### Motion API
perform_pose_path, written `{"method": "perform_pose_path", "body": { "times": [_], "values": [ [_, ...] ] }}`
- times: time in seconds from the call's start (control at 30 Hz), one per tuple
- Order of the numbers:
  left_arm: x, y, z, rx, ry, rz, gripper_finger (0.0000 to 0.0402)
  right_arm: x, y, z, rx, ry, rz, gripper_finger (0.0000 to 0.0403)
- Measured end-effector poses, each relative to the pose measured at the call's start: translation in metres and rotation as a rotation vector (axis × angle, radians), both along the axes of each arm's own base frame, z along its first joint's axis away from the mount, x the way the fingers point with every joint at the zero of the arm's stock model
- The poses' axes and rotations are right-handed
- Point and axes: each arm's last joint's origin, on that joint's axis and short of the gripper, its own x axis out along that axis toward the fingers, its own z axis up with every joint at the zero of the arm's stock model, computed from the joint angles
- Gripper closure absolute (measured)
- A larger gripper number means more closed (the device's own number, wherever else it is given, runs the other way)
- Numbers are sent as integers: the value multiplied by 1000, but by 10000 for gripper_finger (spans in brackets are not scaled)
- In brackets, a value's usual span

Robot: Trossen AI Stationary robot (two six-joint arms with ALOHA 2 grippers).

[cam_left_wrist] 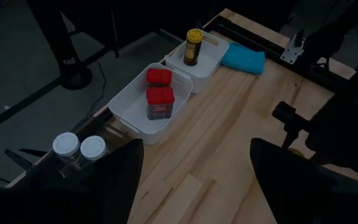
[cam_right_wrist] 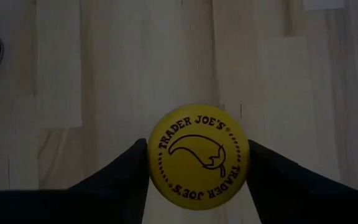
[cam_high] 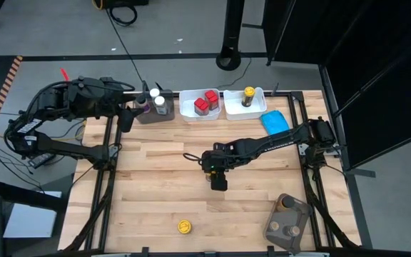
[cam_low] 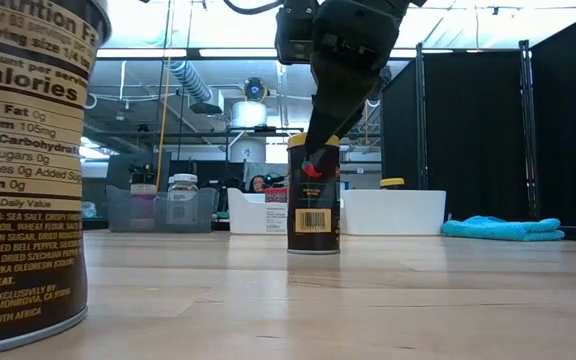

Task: Sort spices by type
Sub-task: Put the top yellow seasoning bottle into the right white bin

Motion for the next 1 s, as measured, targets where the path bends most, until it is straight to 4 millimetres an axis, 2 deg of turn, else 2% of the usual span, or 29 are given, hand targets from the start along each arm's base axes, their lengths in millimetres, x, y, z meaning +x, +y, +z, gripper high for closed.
{"method": "perform_pose_path", "body": {
  "times": [0.2, 0.47, 0.77, 1.0],
  "values": [
    [0, 0, 0, 0, 0, 1, 100, 0, -4, 5, -29, 0, -51, 174],
    [0, 0, 0, 0, 0, 2, 100, 4, -30, 39, -75, -7, -34, 174],
    [0, 0, 0, 1, -3, 4, 100, -5, -92, 99, -177, 16, -21, 173],
    [0, 0, 0, 1, -3, 3, 100, -28, -151, 138, -230, 10, -84, 173]
  ]
}}
